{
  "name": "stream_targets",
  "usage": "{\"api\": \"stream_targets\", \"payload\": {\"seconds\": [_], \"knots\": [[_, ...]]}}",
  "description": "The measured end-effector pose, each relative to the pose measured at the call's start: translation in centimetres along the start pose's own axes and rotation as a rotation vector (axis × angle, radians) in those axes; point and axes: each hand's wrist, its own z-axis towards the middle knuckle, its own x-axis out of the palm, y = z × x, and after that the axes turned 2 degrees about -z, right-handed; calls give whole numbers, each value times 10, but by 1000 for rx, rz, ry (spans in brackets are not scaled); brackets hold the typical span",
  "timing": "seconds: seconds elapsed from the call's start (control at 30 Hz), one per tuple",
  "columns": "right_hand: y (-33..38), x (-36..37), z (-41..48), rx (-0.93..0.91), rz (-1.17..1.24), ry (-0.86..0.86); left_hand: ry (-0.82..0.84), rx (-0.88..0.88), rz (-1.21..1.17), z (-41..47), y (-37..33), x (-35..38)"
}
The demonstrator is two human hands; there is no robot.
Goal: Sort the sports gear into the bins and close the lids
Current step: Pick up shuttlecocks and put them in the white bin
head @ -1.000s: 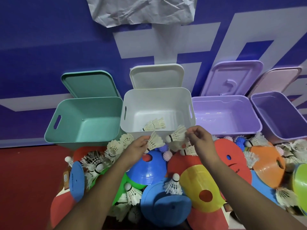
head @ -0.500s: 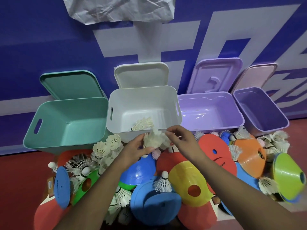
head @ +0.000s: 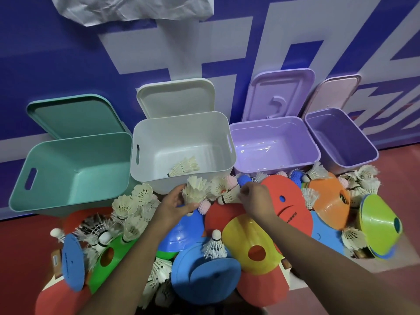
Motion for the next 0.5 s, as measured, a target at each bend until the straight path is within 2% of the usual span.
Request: {"api": "stream_targets", "payload": {"seconds": [0.27, 0.5], "knots": [[19, -45, -10, -53, 274, 14, -11, 28, -50, 5, -8, -4], [60, -94, 1, -128, 732, -51, 16, 148, 27, 13, -35, -15]]}}
